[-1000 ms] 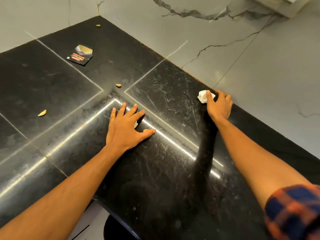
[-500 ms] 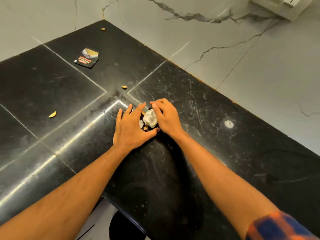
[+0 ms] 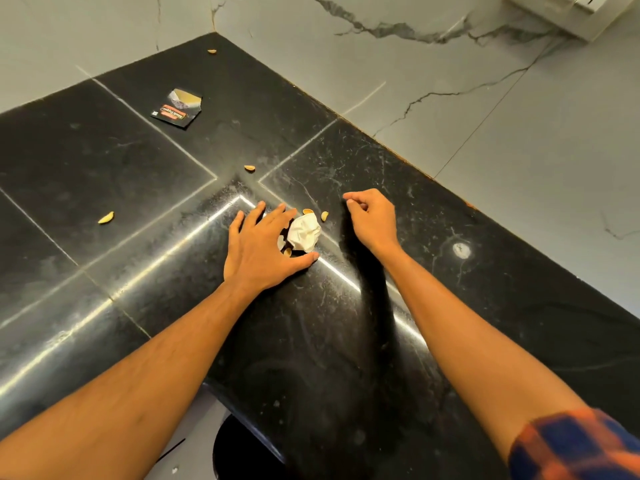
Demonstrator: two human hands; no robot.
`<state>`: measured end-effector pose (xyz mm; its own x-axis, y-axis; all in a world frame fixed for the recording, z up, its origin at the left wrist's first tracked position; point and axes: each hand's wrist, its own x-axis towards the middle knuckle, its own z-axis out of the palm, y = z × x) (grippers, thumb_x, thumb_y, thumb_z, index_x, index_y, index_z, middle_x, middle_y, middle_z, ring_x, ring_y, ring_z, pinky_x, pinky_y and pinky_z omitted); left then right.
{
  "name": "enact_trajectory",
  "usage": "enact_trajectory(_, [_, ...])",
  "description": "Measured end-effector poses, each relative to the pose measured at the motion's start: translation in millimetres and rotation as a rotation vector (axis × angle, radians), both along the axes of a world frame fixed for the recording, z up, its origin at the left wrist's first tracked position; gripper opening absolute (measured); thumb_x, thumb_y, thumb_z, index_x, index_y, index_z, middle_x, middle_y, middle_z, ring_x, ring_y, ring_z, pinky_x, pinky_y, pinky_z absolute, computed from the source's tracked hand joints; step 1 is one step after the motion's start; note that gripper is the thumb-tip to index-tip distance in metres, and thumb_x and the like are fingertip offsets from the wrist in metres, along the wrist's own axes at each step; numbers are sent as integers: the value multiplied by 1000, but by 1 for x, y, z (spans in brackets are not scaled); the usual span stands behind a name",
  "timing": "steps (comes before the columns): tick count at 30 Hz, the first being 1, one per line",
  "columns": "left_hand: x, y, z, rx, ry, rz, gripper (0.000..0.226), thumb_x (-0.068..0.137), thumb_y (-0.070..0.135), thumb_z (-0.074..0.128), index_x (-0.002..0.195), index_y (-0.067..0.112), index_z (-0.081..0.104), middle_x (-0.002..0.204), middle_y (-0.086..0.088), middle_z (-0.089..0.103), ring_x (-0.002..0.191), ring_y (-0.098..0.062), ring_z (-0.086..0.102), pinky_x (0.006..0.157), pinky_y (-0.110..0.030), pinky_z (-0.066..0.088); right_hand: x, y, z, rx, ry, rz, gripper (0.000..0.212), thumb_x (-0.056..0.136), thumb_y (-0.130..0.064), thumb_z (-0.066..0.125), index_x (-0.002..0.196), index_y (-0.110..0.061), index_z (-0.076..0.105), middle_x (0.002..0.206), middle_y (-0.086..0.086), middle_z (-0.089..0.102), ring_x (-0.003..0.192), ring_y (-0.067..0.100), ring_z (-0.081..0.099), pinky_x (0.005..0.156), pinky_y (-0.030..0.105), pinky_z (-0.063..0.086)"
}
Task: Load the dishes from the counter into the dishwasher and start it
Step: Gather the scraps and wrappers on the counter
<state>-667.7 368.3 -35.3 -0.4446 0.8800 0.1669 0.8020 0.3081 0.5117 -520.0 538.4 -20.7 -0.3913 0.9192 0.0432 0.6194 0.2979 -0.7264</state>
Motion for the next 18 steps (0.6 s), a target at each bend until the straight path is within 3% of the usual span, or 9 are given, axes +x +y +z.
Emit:
enact_trajectory(3, [1,0,1,6,-20,21,94,66,78,67,145,32,43,138,10,57,147,-20,31,123,-49,14,-35,-25,4,4,26,120,39,100,-24,55,62,-19,63,82,2,61,89,12,55,76,34,45])
enact_trajectory(4, [1,1,1,5,-33,25,97,66,76,68,148,30,40,137,8,58,147,-20,31,123,-49,14,-45,-35,1,-15,36,138,42,101,-26,54,59,-20,59,82,3,59,86,13,55,74,34,43])
enact_trajectory(7, [0,3,1,77,-122,22,108,65,68,72,154,25,28,140,5,56,139,-18,43,120,-52,24,-67,-53,-14,-21,75,182,38,102,-27,53,72,-11,69,88,4,61,85,16,57,75,34,43])
enact_trajectory(9, [-2,4,-2,160,-186,44,111,63,59,78,153,22,27,141,0,55,132,-20,50,113,-53,36,-72,-53,-19,-65,218,100,30,99,-25,56,84,-11,77,92,4,66,86,12,59,77,32,45])
enact_trajectory(12, [0,1,-3,244,-214,78,100,68,54,76,151,17,34,145,-2,52,134,-19,49,108,-46,42,-65,-50,-19,-149,450,-22,21,99,-19,59,95,-13,79,95,-1,69,83,-2,61,77,15,43])
enact_trajectory(15, [-1,-5,-1,329,-298,171,81,80,53,68,147,16,44,145,1,52,134,-15,48,109,-41,42,-64,-54,-20,-86,408,24,21,98,-24,62,89,-13,78,94,-2,69,84,-4,61,74,8,41])
enact_trajectory(18, [-11,-17,7,483,-410,426,62,84,52,63,135,18,56,133,5,60,125,-10,54,105,-38,45,-69,-58,-20,-13,350,94,25,93,-40,64,90,-19,77,94,-5,69,87,2,61,77,15,46])
